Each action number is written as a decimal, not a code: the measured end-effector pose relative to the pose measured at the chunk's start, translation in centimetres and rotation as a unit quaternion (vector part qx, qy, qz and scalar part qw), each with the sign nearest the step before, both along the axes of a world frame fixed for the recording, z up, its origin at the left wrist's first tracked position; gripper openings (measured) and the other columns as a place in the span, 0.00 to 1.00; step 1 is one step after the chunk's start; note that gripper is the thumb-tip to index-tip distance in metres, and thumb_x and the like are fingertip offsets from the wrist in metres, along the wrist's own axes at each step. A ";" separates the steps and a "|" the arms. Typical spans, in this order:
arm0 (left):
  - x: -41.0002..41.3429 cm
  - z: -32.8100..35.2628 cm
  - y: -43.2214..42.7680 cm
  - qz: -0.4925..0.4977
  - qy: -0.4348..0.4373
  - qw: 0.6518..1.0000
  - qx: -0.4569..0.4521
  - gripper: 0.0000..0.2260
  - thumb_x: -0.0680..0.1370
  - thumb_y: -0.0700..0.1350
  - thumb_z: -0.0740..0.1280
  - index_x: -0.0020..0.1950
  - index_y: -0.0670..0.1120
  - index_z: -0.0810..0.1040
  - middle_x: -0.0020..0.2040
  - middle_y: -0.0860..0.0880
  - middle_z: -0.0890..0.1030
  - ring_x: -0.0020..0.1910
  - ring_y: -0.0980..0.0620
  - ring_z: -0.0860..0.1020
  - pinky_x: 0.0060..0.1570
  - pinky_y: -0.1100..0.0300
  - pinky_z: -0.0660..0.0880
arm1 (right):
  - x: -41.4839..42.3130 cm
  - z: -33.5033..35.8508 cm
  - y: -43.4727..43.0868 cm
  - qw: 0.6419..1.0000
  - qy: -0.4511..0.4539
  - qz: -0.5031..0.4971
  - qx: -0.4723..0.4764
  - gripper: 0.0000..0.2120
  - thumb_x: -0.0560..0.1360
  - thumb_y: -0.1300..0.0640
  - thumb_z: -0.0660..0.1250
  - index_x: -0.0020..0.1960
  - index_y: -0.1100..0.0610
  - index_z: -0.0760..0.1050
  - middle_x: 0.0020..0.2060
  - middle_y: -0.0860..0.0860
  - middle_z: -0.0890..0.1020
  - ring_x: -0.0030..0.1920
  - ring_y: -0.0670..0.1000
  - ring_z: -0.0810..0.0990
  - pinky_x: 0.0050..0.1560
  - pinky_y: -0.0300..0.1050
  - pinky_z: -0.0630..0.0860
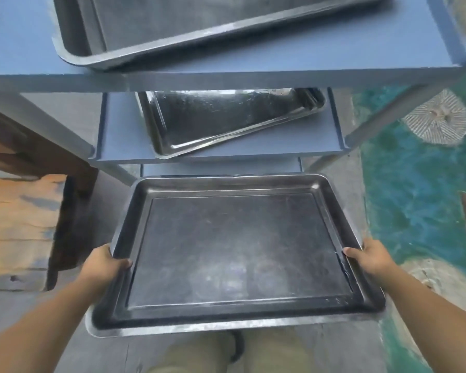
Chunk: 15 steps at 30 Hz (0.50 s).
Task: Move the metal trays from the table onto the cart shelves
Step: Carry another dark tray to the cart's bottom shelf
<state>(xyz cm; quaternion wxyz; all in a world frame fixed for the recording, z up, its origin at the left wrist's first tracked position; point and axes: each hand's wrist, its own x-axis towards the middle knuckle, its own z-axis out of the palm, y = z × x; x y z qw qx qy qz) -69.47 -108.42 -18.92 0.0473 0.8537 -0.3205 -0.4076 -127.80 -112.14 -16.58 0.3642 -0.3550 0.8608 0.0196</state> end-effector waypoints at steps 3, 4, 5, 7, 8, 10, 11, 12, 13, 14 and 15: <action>0.4 -4.3 -1.4 0.000 0.010 1.000 0.002 0.09 0.67 0.40 0.78 0.43 0.44 0.80 0.37 0.45 0.84 0.34 0.45 0.83 0.43 0.48 0.81 | 0.1 -3.3 -0.8 1.000 0.015 0.008 0.001 0.18 0.74 0.59 0.74 0.32 0.60 0.67 0.27 0.56 0.73 0.29 0.53 0.72 0.29 0.45 0.62; 0.4 -5.7 -2.1 -0.002 0.011 1.000 0.003 0.09 0.67 0.41 0.78 0.43 0.44 0.80 0.37 0.45 0.84 0.35 0.45 0.83 0.44 0.46 0.82 | 0.0 -4.6 -1.3 1.000 0.017 0.012 -0.001 0.18 0.74 0.58 0.74 0.32 0.59 0.67 0.27 0.55 0.73 0.29 0.53 0.72 0.29 0.45 0.62; 0.4 -7.1 -2.8 -0.006 0.010 1.000 0.001 0.10 0.67 0.41 0.78 0.43 0.44 0.80 0.38 0.45 0.84 0.36 0.44 0.83 0.45 0.45 0.82 | 0.0 -5.9 -2.0 1.000 0.017 0.013 -0.004 0.17 0.74 0.58 0.74 0.32 0.59 0.68 0.27 0.55 0.74 0.29 0.54 0.73 0.29 0.45 0.63; 0.5 -10.2 -4.4 -0.008 0.008 1.000 -0.006 0.10 0.67 0.41 0.78 0.44 0.43 0.80 0.39 0.43 0.84 0.37 0.43 0.83 0.46 0.44 0.81 | 0.2 -8.8 -3.3 1.000 0.018 0.014 -0.004 0.17 0.74 0.57 0.73 0.34 0.60 0.69 0.28 0.57 0.75 0.31 0.55 0.73 0.31 0.47 0.64; 0.6 -11.7 -5.4 -0.010 0.006 1.000 -0.009 0.10 0.67 0.41 0.78 0.44 0.43 0.80 0.39 0.43 0.84 0.38 0.43 0.83 0.46 0.44 0.81 | 0.2 -10.4 -4.2 1.000 0.019 0.012 -0.010 0.17 0.74 0.56 0.73 0.34 0.61 0.69 0.29 0.57 0.75 0.31 0.55 0.74 0.31 0.46 0.64; 1.0 -15.1 -7.5 -0.011 0.000 1.000 -0.018 0.10 0.67 0.41 0.78 0.44 0.42 0.80 0.40 0.42 0.84 0.38 0.42 0.83 0.46 0.44 0.81 | 0.4 -14.0 -6.0 0.999 0.024 0.014 -0.024 0.17 0.74 0.55 0.73 0.34 0.61 0.70 0.28 0.57 0.76 0.31 0.55 0.74 0.30 0.44 0.63; 1.3 -16.8 -8.5 -0.012 -0.005 1.000 -0.027 0.10 0.67 0.41 0.78 0.43 0.41 0.80 0.39 0.42 0.84 0.38 0.42 0.83 0.45 0.45 0.81 | 0.5 -15.9 -7.0 0.999 0.026 0.017 -0.029 0.17 0.74 0.54 0.73 0.34 0.61 0.70 0.28 0.56 0.76 0.31 0.54 0.74 0.30 0.44 0.63; 1.5 -18.3 -9.5 -0.013 -0.010 0.999 -0.034 0.10 0.68 0.41 0.78 0.43 0.41 0.80 0.39 0.41 0.84 0.37 0.42 0.82 0.44 0.46 0.81 | 0.7 -17.7 -8.1 0.999 0.024 0.017 -0.036 0.16 0.74 0.54 0.73 0.35 0.61 0.70 0.29 0.56 0.76 0.31 0.54 0.74 0.30 0.43 0.63; 1.6 -19.8 -10.4 -0.015 -0.016 0.999 -0.040 0.10 0.68 0.42 0.78 0.43 0.41 0.80 0.40 0.41 0.84 0.37 0.43 0.82 0.43 0.47 0.80 | 0.9 -19.4 -9.2 0.999 0.020 0.015 -0.043 0.16 0.74 0.54 0.73 0.36 0.61 0.71 0.30 0.57 0.77 0.31 0.54 0.75 0.30 0.44 0.63; 1.8 -21.4 -11.4 -0.013 -0.019 0.999 -0.045 0.11 0.68 0.42 0.78 0.44 0.41 0.80 0.40 0.41 0.84 0.38 0.42 0.82 0.43 0.47 0.80 | 1.0 -21.1 -10.4 0.999 0.015 0.017 -0.049 0.16 0.74 0.54 0.73 0.38 0.63 0.72 0.31 0.59 0.78 0.33 0.55 0.76 0.31 0.45 0.64; 1.9 -23.0 -12.4 -0.009 -0.019 0.999 -0.050 0.11 0.68 0.42 0.78 0.45 0.40 0.80 0.40 0.41 0.83 0.38 0.42 0.82 0.44 0.46 0.80 | 1.1 -23.0 -11.5 0.998 0.012 0.022 -0.054 0.16 0.74 0.53 0.73 0.39 0.65 0.73 0.34 0.62 0.79 0.35 0.57 0.77 0.33 0.47 0.67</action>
